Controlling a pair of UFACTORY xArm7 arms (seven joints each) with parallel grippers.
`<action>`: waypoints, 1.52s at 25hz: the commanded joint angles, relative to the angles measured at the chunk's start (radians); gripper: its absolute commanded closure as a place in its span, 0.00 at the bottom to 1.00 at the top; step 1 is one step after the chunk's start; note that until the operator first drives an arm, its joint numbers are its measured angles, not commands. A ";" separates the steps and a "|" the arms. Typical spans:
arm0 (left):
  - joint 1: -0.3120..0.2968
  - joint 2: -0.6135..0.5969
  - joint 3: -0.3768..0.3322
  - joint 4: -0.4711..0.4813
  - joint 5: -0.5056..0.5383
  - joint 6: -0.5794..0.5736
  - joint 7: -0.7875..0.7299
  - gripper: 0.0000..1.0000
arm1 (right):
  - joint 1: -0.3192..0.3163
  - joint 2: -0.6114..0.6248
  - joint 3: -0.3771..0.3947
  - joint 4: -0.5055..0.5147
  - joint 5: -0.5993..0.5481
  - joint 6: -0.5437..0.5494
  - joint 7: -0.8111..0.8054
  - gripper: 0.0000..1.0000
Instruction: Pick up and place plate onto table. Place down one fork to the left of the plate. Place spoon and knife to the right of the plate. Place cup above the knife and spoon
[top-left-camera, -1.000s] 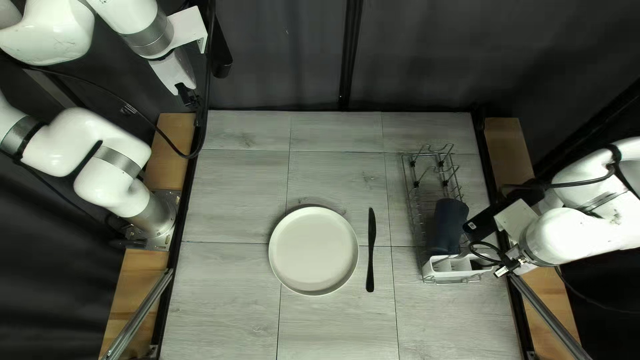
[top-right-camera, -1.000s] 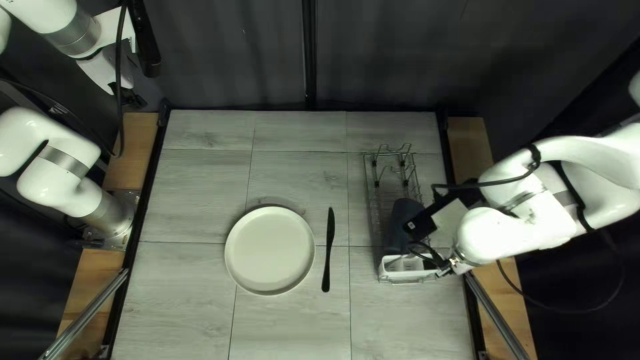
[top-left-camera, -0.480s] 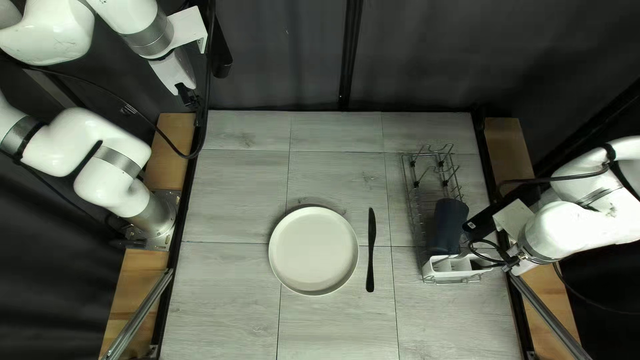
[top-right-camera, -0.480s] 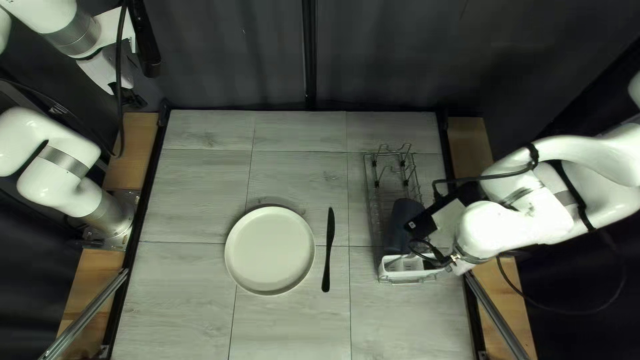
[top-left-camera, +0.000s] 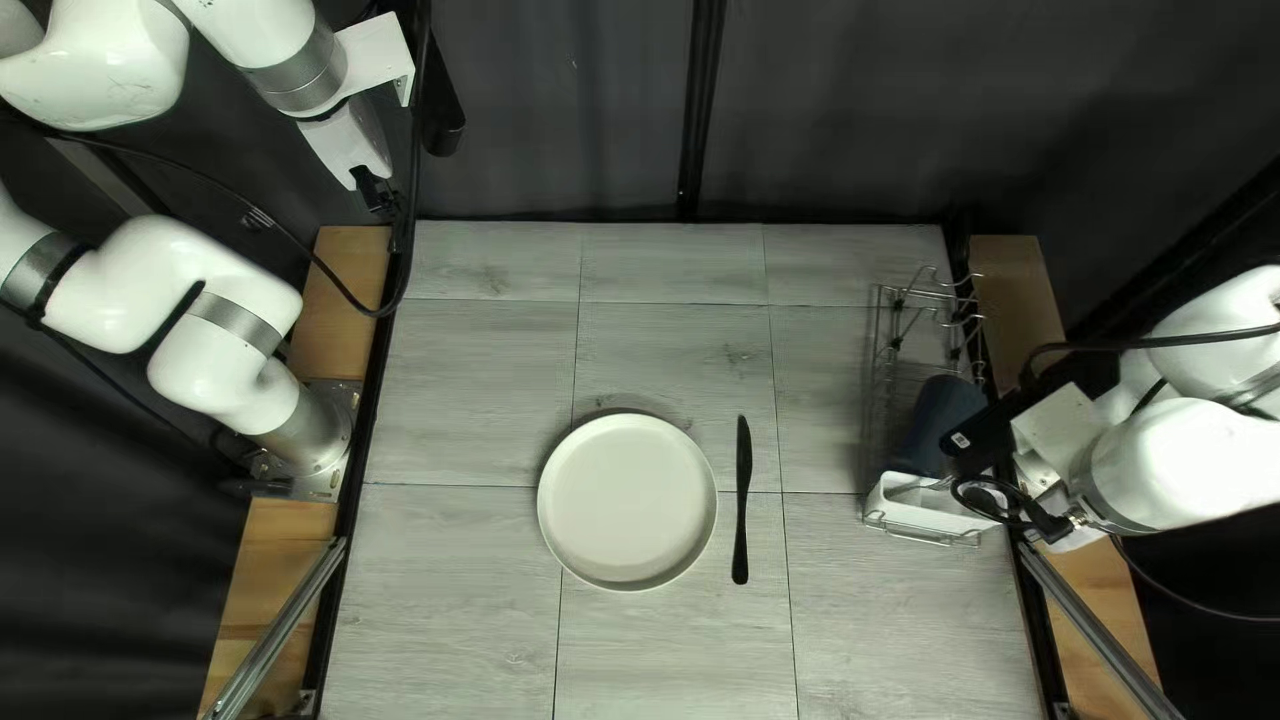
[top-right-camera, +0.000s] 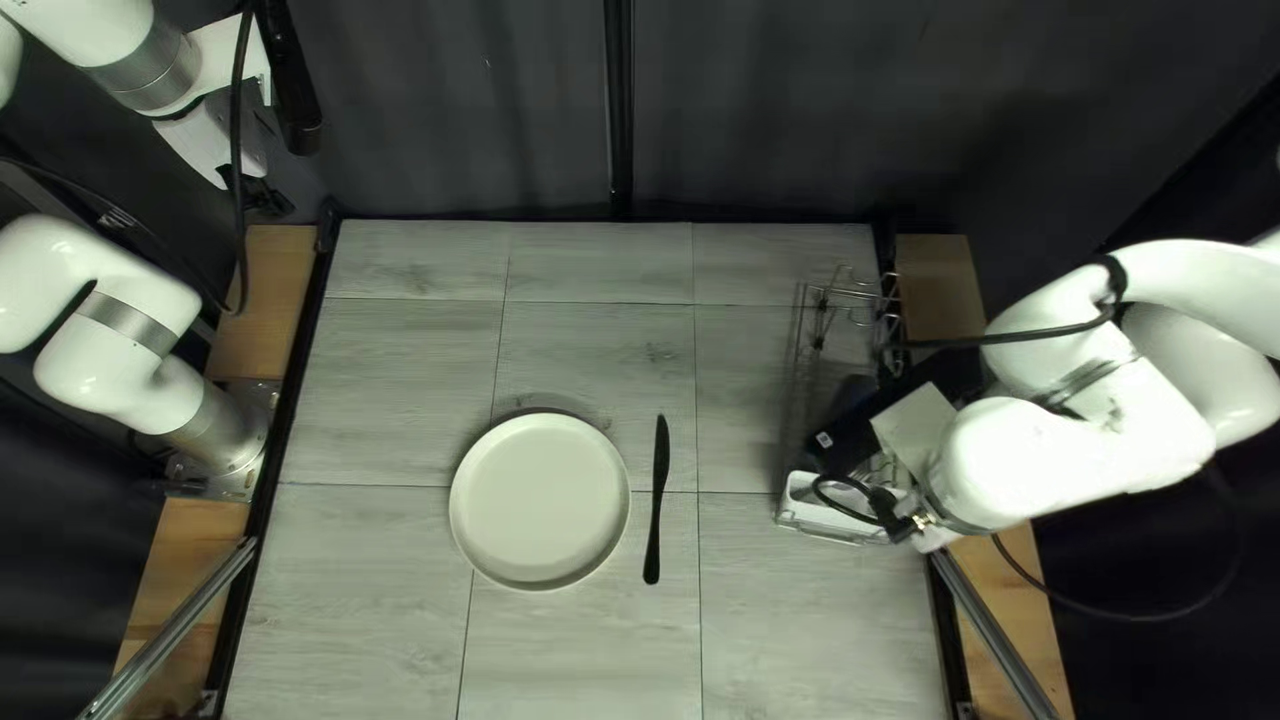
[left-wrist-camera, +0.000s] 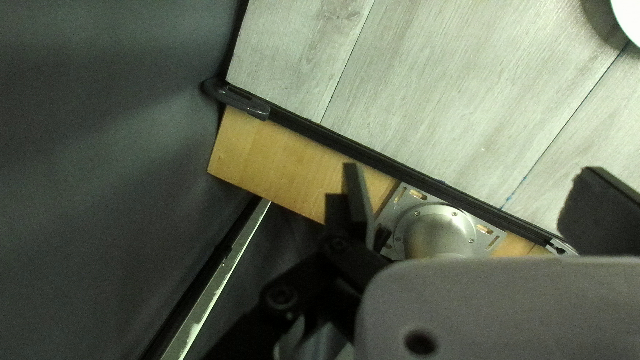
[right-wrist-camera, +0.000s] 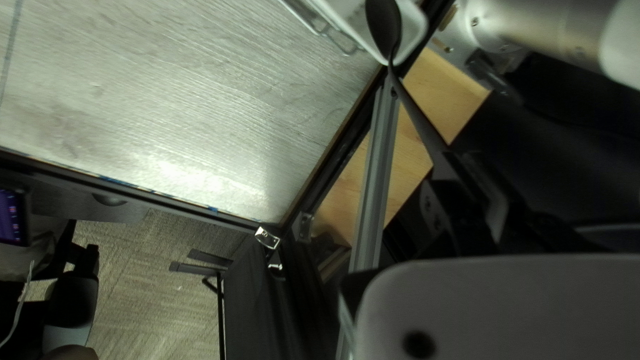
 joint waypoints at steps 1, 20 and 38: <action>0.000 0.000 0.000 0.000 0.000 0.000 0.000 0.00 | -0.014 0.034 0.008 0.117 -0.046 0.088 0.018 1.00; 0.000 0.000 0.000 0.000 0.000 0.000 0.000 0.00 | -0.130 0.525 0.045 0.591 -0.332 -0.009 0.422 1.00; 0.000 0.000 0.000 0.000 0.000 0.000 0.000 0.00 | -0.063 0.801 0.023 0.764 -0.430 -0.111 0.892 1.00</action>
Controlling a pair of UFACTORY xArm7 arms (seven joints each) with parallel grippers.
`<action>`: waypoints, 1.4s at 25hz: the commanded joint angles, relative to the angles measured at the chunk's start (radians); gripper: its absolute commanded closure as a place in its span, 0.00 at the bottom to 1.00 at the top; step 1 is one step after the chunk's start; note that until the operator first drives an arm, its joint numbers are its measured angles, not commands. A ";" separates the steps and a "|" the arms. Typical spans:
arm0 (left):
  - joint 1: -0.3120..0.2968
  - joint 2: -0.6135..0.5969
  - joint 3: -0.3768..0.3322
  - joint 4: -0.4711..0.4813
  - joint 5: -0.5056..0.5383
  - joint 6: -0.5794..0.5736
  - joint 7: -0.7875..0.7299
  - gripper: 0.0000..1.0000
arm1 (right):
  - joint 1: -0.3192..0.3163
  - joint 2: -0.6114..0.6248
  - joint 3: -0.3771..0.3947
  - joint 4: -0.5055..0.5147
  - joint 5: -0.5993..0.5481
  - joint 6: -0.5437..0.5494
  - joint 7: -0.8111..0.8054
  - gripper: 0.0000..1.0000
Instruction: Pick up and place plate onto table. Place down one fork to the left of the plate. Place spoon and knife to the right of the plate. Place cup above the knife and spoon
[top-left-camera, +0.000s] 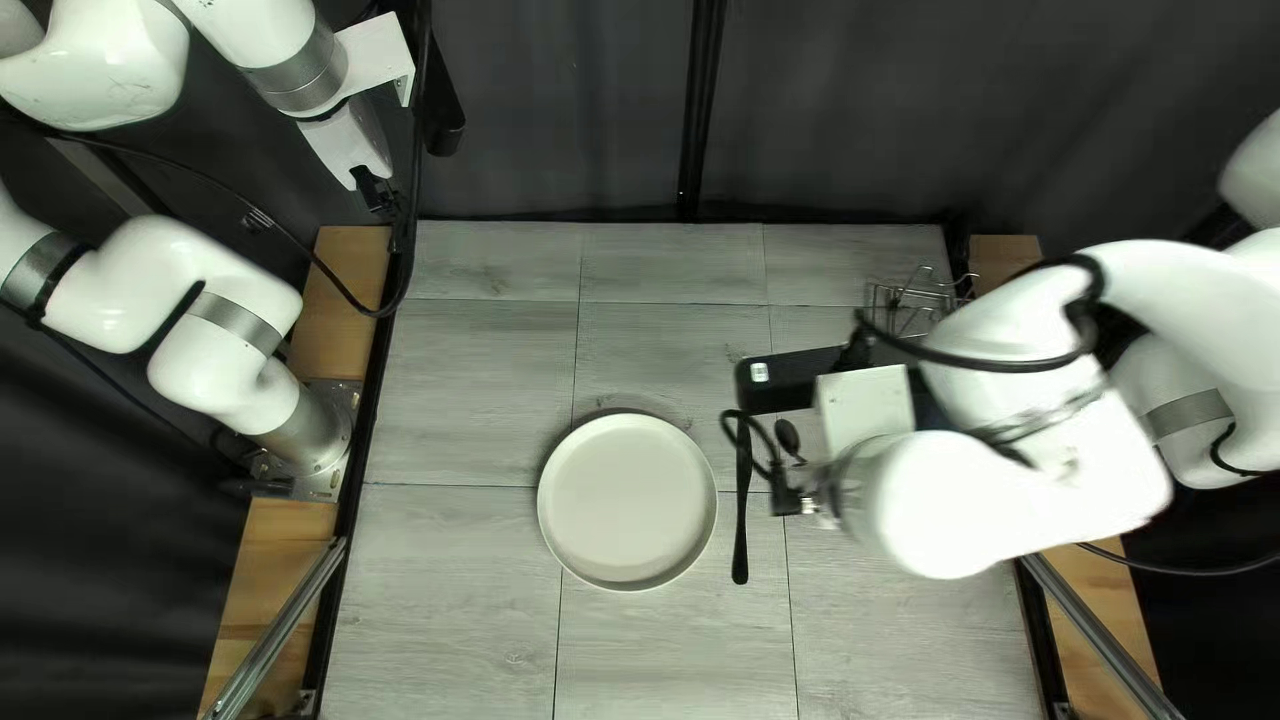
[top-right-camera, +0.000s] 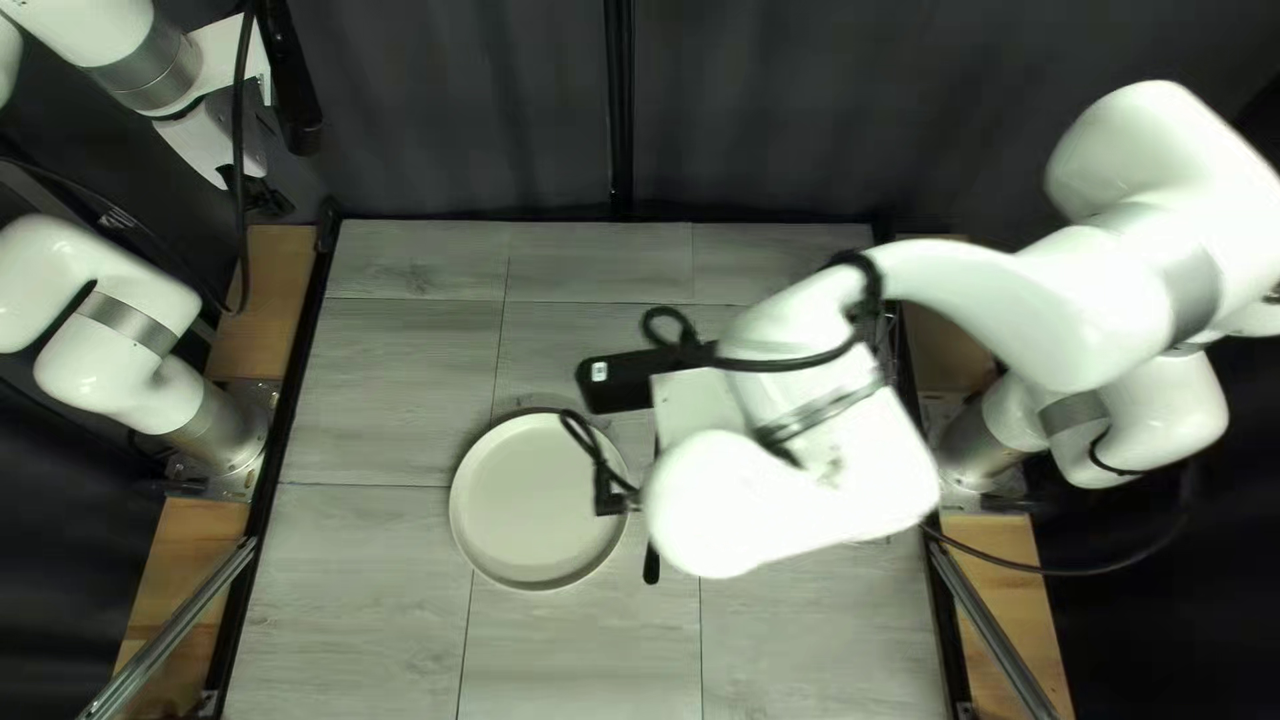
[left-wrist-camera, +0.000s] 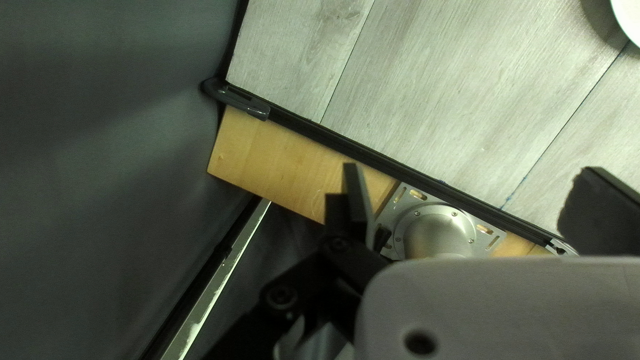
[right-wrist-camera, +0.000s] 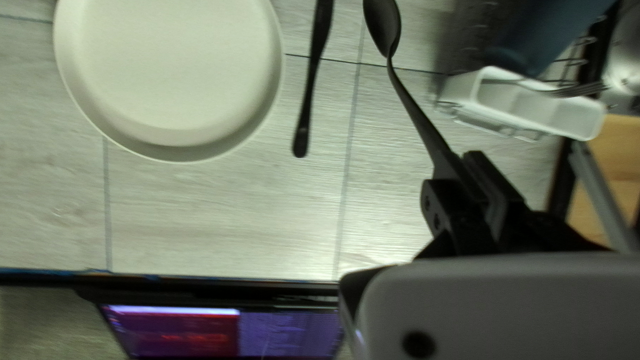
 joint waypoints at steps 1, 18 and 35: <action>0.000 0.000 0.000 0.000 0.000 0.000 0.000 0.00 | 0.030 0.076 -0.025 0.051 -0.022 -0.050 0.262 1.00; 0.000 0.000 0.000 0.000 0.000 0.000 0.000 0.00 | 0.135 0.323 -0.091 0.221 -0.156 -0.156 0.609 1.00; 0.000 0.000 0.000 0.000 0.000 0.000 0.000 0.00 | 0.150 0.495 -0.142 0.207 -0.259 -0.368 0.741 1.00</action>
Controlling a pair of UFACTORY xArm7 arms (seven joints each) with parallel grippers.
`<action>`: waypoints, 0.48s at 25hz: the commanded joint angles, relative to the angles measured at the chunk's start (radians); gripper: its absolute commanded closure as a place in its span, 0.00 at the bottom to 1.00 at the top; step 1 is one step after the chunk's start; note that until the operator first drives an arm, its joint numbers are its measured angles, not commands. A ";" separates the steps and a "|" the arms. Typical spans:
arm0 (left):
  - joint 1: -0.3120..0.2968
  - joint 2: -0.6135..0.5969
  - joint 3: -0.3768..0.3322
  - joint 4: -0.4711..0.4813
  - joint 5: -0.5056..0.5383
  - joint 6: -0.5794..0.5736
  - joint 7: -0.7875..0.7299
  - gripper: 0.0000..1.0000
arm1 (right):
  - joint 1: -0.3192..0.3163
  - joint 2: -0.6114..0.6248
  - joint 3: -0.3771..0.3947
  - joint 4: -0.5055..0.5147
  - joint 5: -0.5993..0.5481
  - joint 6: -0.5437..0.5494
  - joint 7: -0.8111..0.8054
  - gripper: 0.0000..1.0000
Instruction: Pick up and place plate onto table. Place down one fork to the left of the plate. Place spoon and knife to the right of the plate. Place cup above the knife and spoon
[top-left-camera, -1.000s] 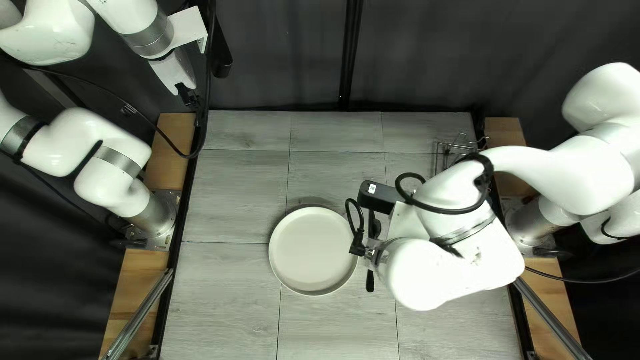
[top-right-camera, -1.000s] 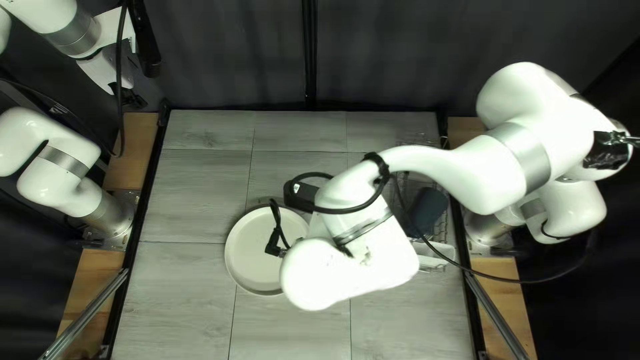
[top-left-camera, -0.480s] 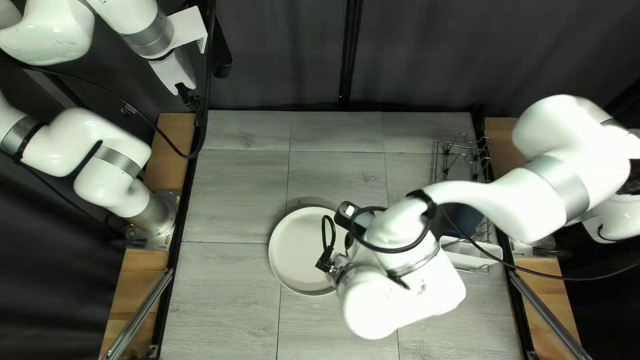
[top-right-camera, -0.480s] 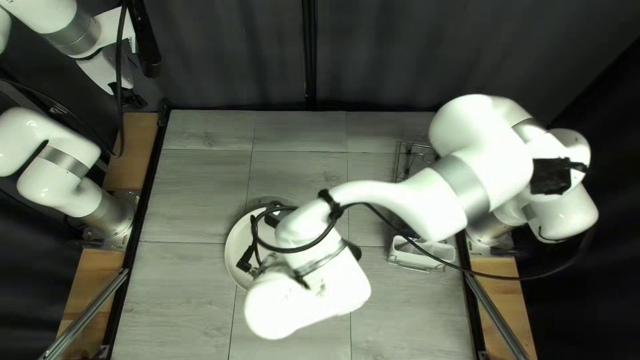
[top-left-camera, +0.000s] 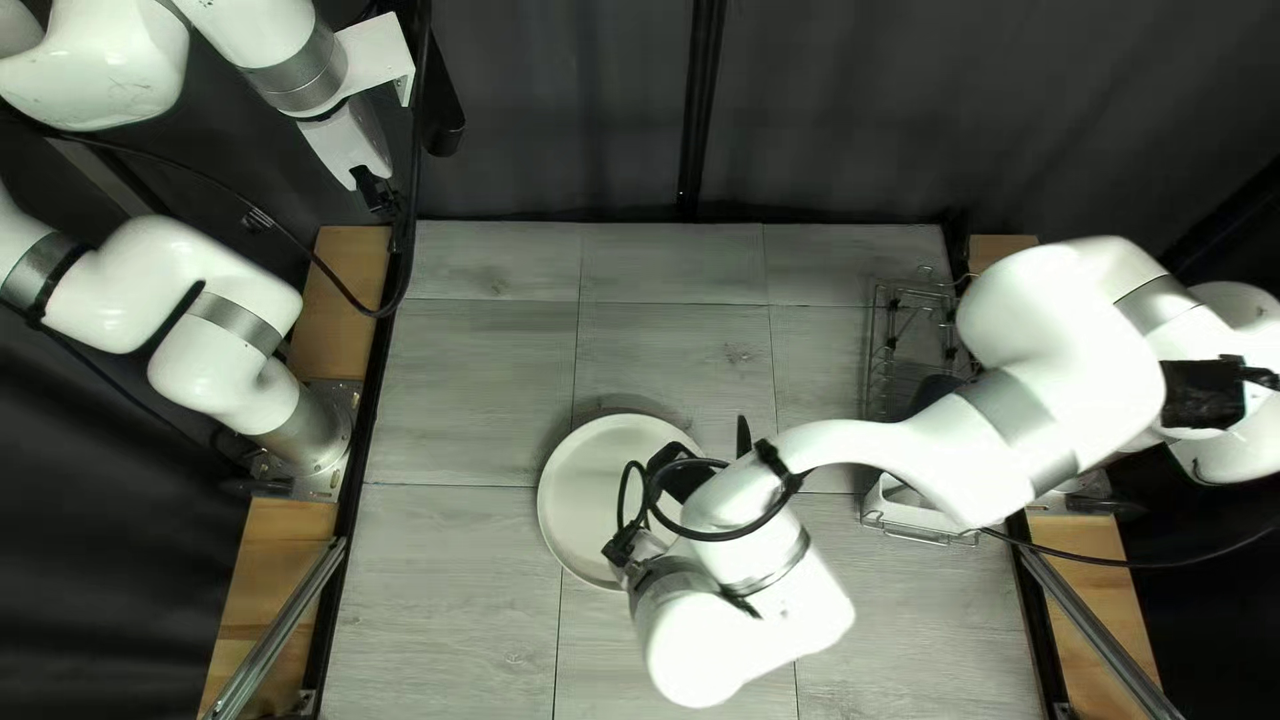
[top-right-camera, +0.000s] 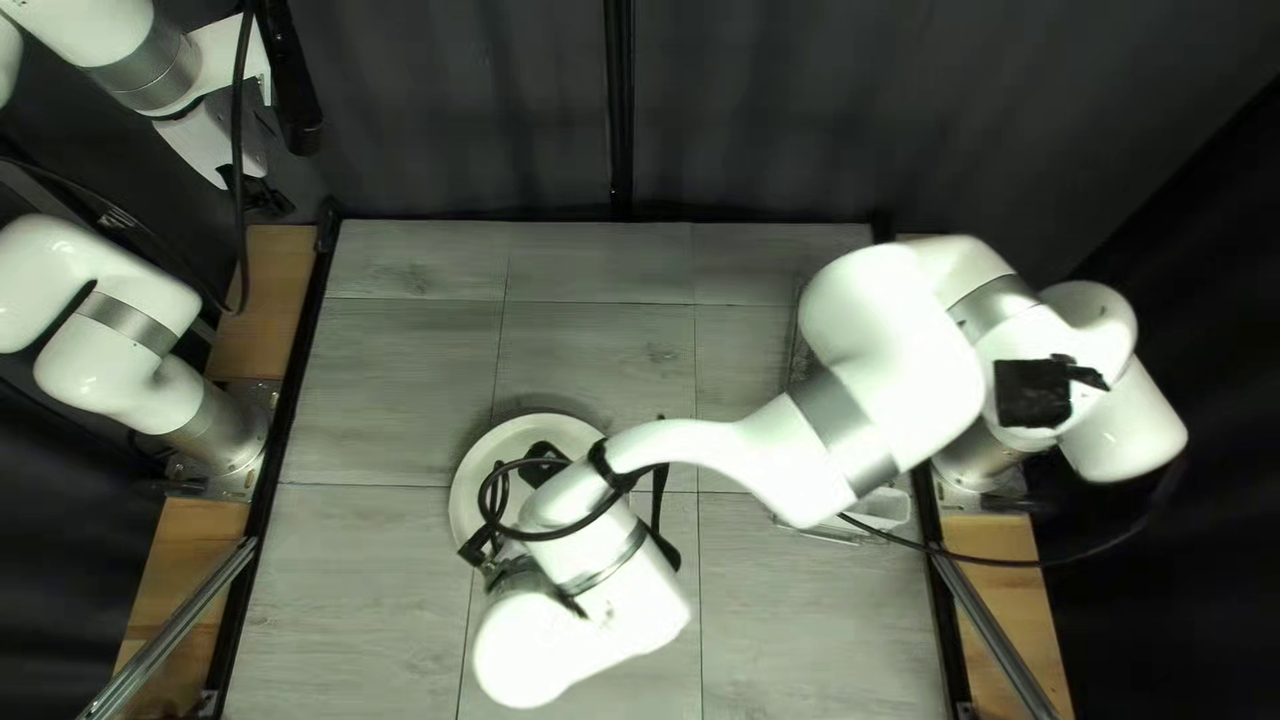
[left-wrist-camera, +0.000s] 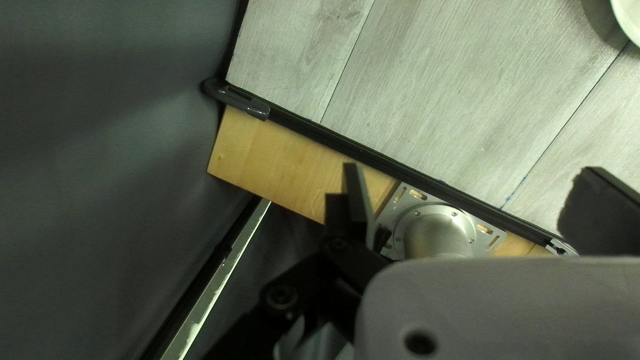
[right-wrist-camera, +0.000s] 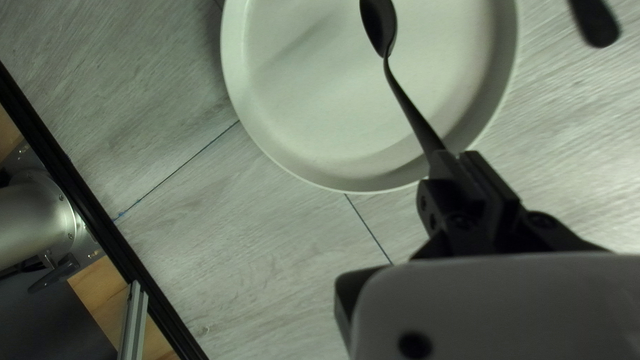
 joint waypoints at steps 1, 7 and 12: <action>0.000 0.000 0.000 0.000 0.000 0.000 0.000 0.00 | 0.011 0.034 -0.001 0.018 -0.013 -0.005 -0.005 0.59; 0.000 0.000 0.000 0.000 0.000 0.000 0.000 0.00 | 0.019 0.061 0.010 0.027 -0.001 -0.012 -0.005 0.00; 0.000 0.000 0.000 0.000 0.000 0.000 0.000 0.00 | 0.055 0.086 0.042 0.148 0.038 0.118 -0.075 0.00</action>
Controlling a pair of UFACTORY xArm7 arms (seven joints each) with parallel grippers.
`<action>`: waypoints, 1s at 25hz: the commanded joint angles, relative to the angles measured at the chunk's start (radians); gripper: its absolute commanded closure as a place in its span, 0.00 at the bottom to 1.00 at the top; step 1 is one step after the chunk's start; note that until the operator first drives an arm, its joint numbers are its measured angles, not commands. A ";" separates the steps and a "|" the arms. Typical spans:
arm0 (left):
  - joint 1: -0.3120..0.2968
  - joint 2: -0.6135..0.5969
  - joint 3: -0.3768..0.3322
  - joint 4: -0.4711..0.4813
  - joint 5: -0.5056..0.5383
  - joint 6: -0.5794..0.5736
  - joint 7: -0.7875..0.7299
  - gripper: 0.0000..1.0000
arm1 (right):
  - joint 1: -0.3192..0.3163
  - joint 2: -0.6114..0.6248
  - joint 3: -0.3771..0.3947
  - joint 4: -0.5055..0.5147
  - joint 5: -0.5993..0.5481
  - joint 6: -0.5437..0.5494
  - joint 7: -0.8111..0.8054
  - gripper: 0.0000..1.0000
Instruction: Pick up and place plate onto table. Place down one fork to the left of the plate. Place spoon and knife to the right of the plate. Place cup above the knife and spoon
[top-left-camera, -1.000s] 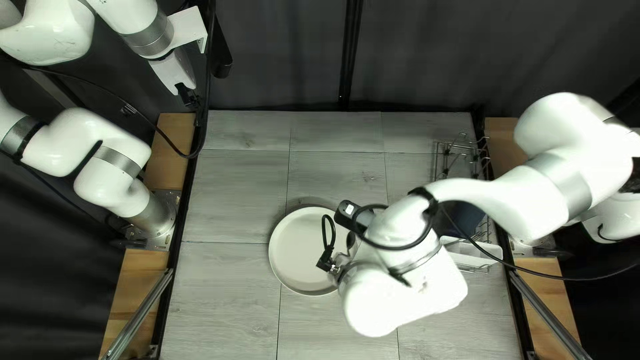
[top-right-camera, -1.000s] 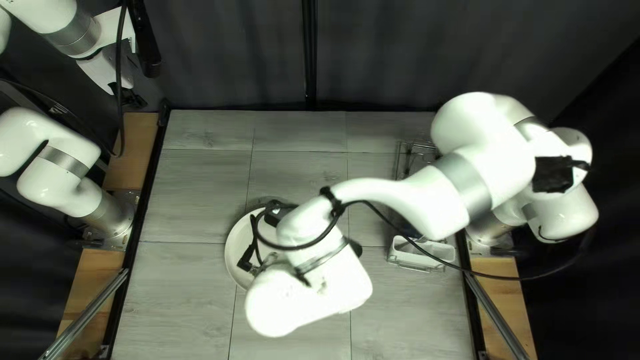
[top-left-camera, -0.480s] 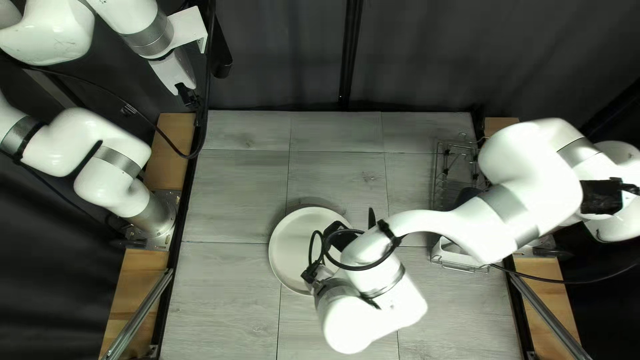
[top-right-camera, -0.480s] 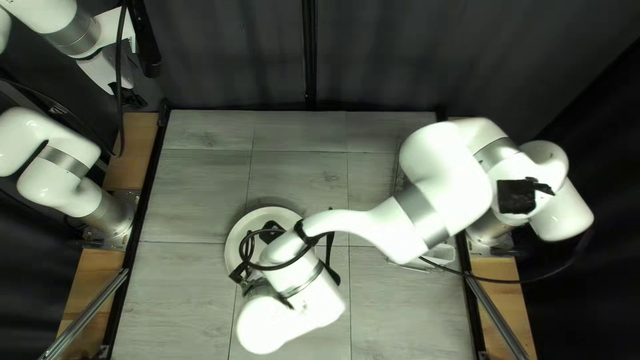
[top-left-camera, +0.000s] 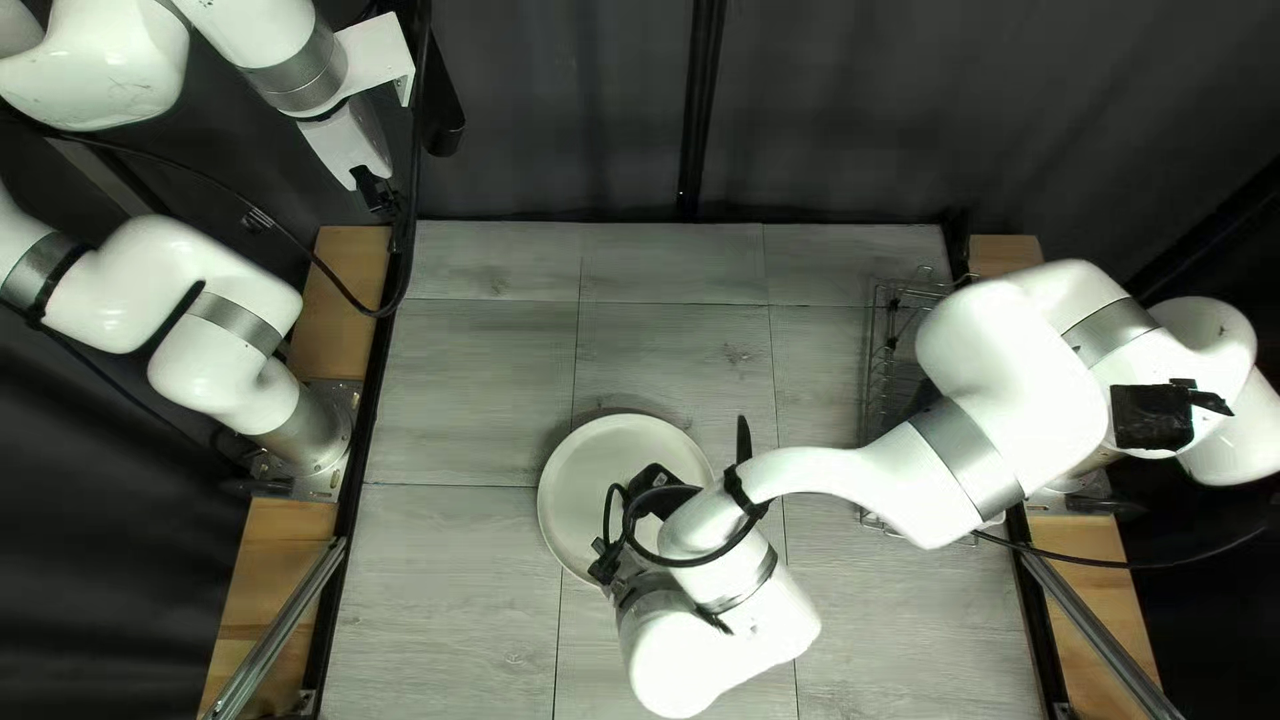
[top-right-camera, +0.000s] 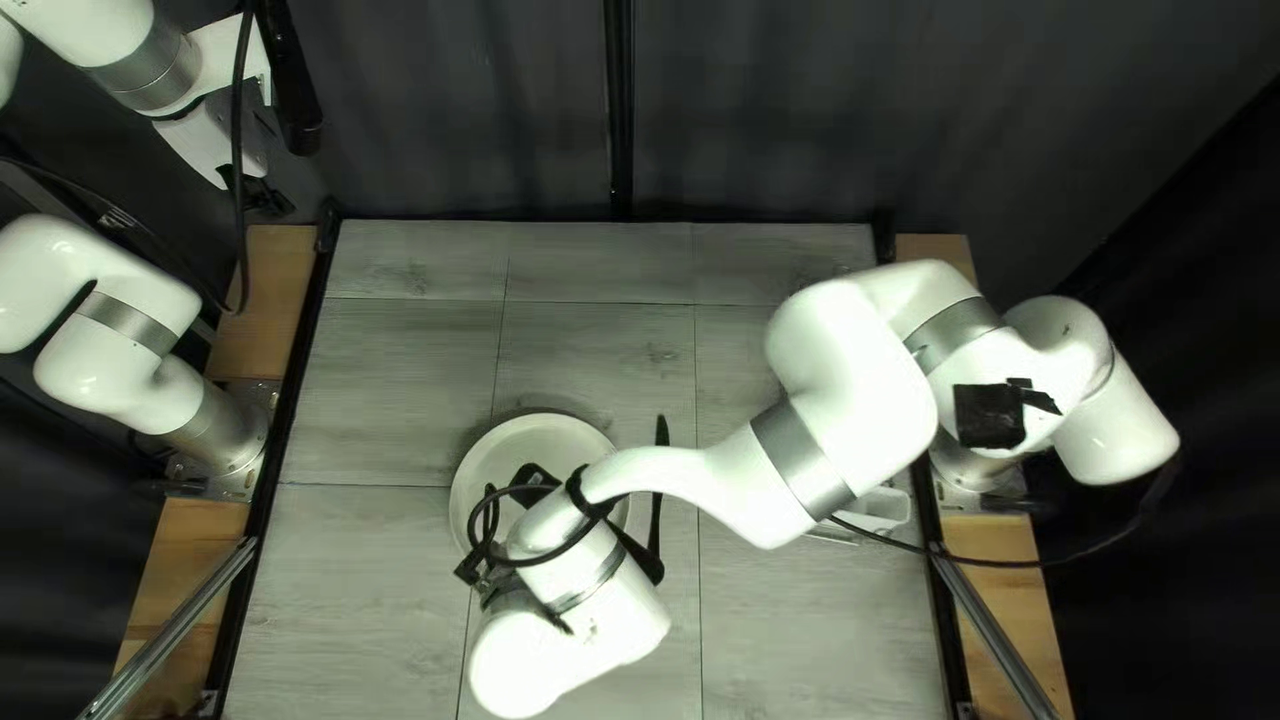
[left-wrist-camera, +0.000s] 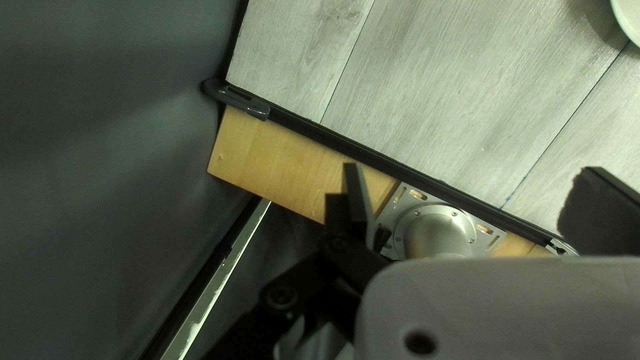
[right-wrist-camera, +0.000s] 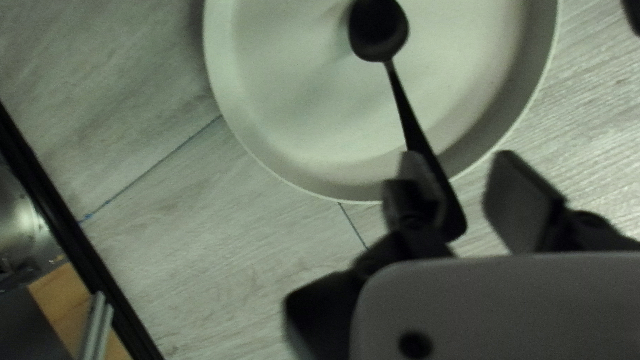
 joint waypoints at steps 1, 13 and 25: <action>0.000 0.000 0.000 0.000 0.000 0.000 0.000 0.00 | 0.004 -0.028 0.047 0.059 0.057 0.114 -0.114 0.00; 0.000 0.000 0.000 0.000 0.000 0.000 0.000 0.00 | -0.044 -0.177 0.083 -0.073 0.115 0.188 -0.238 0.00; 0.000 0.000 0.000 0.000 0.000 0.000 0.000 0.00 | -0.152 -0.692 0.064 -0.661 0.419 0.190 -0.178 0.00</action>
